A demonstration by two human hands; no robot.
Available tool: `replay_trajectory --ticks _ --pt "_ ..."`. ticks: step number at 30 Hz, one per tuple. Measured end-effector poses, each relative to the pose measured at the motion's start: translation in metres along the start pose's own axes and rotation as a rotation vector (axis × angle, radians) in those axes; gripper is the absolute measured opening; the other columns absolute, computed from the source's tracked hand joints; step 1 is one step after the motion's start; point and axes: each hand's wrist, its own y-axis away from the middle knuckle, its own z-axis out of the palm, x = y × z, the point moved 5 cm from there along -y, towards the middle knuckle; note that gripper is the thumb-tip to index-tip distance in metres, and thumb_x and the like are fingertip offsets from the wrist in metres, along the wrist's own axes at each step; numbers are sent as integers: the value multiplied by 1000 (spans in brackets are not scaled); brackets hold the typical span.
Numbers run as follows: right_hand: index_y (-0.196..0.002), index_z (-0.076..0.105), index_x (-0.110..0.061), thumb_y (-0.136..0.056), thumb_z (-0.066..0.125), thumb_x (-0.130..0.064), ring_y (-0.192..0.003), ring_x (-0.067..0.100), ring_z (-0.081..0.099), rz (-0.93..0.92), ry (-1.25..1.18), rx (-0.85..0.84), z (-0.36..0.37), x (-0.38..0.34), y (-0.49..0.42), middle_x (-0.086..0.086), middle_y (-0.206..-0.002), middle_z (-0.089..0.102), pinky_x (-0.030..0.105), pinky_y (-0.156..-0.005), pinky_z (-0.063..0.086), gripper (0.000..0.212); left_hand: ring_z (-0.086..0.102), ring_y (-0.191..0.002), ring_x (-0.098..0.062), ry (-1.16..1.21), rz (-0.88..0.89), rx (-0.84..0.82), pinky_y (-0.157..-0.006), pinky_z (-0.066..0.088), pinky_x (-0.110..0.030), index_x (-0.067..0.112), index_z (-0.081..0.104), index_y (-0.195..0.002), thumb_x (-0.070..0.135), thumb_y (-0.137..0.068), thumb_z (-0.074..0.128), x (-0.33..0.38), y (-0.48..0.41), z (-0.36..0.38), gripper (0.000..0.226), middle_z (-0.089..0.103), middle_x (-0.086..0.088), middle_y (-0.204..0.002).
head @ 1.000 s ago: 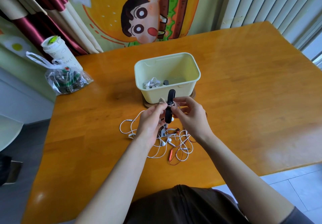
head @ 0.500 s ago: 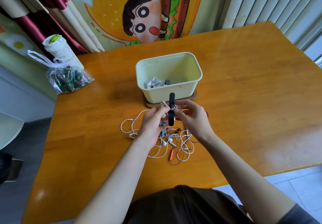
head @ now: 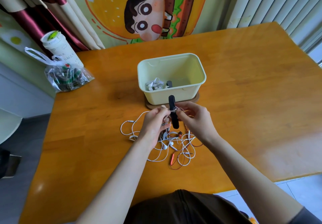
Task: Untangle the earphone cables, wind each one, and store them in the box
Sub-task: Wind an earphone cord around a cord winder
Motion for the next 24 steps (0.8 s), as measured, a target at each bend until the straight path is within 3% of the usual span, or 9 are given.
replay_trajectory --ticks 4,7,10,14,17,19,22,24 --pt "-111 66 -24 -93 57 -19 -89 7 67 -7 -41 -1 4 -3 -6 -12 -98 70 35 -80 56 21 58 -76 -12 74 42 -21 -76 50 -34 16 63 -85 16 -94 55 4 -5 -1 11 52 7 -60" --pt "-118 63 -23 -93 56 -21 -96 7 65 22 -84 -46 6 0 -13 -10 -105 69 33 -85 54 26 64 -98 -19 66 81 -53 -83 52 -36 13 68 -100 12 -92 58 8 -10 -3 13 72 2 -90" --pt "-117 60 -26 -88 62 -16 -95 7 64 45 -108 -95 6 2 -21 -11 -107 67 30 -84 53 31 64 -107 -24 10 102 -43 -93 49 -38 12 66 -110 5 -89 61 9 -18 -5 23 71 -6 -108" --pt "-120 55 -23 -86 64 -9 -98 9 64 67 -145 -152 8 0 -31 -12 -113 62 25 -84 52 37 65 -105 -18 -72 131 -14 -97 49 -39 21 68 -102 10 -79 71 16 -27 -6 25 72 -1 -105" --pt "-122 57 -13 -90 60 -8 -97 16 67 137 -246 -131 9 2 -44 2 -112 67 30 -84 55 33 65 -97 -10 -181 185 16 -85 51 -22 28 64 -96 9 -80 73 28 -35 -7 26 71 6 -97" --pt "-120 58 -8 -90 60 -9 -93 18 68 172 -278 -96 9 2 -54 8 -108 69 27 -77 56 30 66 -92 -10 -182 217 26 -75 50 -15 29 58 -107 7 -79 74 37 -39 -8 39 70 2 -96" --pt "-117 59 -5 -88 64 -12 -85 16 69 177 -266 -85 11 0 -68 12 -105 68 20 -67 53 31 68 -85 -10 -120 277 27 -75 53 -18 39 46 -114 2 -78 74 48 -46 -10 59 68 -3 -96" --pt "-114 59 -5 -88 64 -12 -78 10 68 192 -291 -76 11 -1 -76 12 -103 68 17 -63 51 27 69 -82 -10 -196 330 35 -76 56 -23 38 49 -108 4 -79 74 56 -50 -12 51 65 -2 -99"
